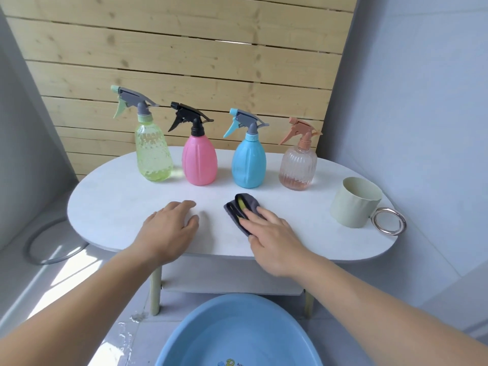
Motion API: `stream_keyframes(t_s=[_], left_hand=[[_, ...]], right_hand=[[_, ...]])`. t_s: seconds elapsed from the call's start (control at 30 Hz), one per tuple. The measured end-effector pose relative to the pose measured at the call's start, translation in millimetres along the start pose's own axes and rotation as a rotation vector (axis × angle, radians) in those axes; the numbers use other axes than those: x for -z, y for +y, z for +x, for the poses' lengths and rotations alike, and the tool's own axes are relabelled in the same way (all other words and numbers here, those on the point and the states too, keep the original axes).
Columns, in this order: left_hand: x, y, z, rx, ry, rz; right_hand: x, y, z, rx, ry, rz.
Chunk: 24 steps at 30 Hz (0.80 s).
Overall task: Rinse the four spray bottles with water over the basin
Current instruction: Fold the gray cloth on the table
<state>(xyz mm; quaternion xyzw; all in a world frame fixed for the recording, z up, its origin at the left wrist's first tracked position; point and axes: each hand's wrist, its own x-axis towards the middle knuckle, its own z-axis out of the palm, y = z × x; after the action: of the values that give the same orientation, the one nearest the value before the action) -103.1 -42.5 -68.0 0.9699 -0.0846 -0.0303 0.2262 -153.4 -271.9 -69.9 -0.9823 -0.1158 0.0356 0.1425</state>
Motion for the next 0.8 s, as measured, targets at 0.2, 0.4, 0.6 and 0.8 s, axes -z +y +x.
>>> stream_keyframes(t_s=[0.2,0.4,0.6,0.8], left_hand=[[26,-38,1,0.115,0.183,-0.101],[47,-111,-3,0.260,0.274,-0.071],[41,-138,-7,0.139,0.281,-0.075],[38,-123,-6,0.048,0.267,-0.154]], right_hand=[[-1,-42,51,0.043,-0.046,0.105],[-16,-103,104,0.196,-0.116,0.199],[-33,-119,116,0.190,0.191,0.320],[-38,-110,101,0.138,0.067,0.115]])
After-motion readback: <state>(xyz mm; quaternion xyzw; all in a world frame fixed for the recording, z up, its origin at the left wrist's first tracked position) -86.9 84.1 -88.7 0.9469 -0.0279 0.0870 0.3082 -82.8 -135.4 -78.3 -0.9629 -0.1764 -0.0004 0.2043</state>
